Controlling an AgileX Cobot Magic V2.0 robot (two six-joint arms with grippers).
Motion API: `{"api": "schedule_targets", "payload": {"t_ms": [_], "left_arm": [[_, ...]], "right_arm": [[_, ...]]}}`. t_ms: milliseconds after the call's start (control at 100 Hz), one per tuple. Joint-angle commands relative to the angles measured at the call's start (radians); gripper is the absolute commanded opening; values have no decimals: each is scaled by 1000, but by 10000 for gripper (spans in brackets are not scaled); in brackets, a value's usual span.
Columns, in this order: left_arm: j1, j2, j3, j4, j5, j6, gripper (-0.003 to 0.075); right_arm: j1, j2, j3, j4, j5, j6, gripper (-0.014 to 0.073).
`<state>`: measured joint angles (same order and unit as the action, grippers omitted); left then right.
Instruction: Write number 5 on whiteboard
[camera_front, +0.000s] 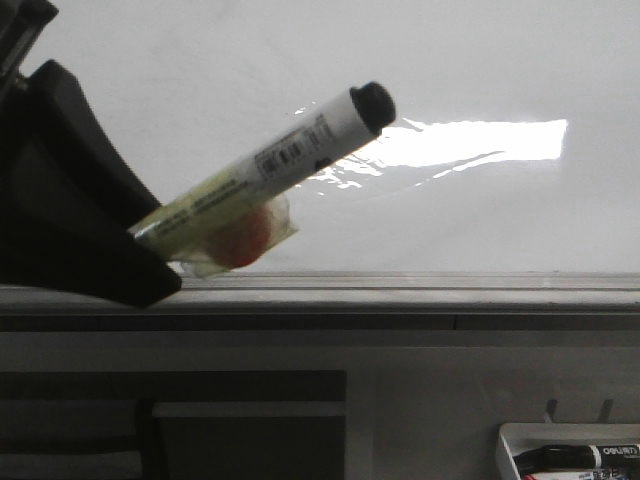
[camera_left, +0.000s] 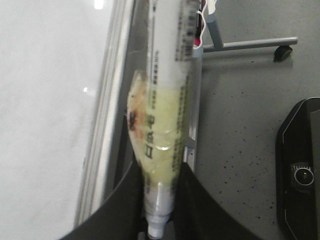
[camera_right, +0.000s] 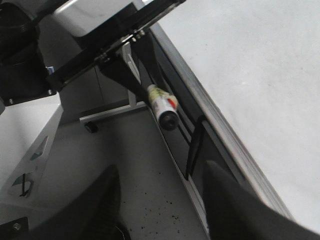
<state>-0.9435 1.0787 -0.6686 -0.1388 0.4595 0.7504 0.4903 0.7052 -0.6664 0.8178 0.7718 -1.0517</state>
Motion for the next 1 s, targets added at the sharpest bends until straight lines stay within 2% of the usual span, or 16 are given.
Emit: {"api": "schedule_targets", "payload": {"t_ms": [0,120,370,740,990], "left_arm": [[-9,-21,-56,-3,-57,37,-20],[-13,-21,-86,-13,-51,92,-20],[-47,-21,-109,-13,-49,101,-20],[-60,-21,-109,-17,-49,101,-20],[-60,-21,-109,-29,-49,101,-20]], "right_arm": [[18,31,-40,105,-40,-98,337],[31,77,-54,165,-47,-176,337],[88,174,-111,183,-71,-269,337],[213,314,-126,181,-209,-276,337],[227,360,-126,179,-256,-276,334]]}}
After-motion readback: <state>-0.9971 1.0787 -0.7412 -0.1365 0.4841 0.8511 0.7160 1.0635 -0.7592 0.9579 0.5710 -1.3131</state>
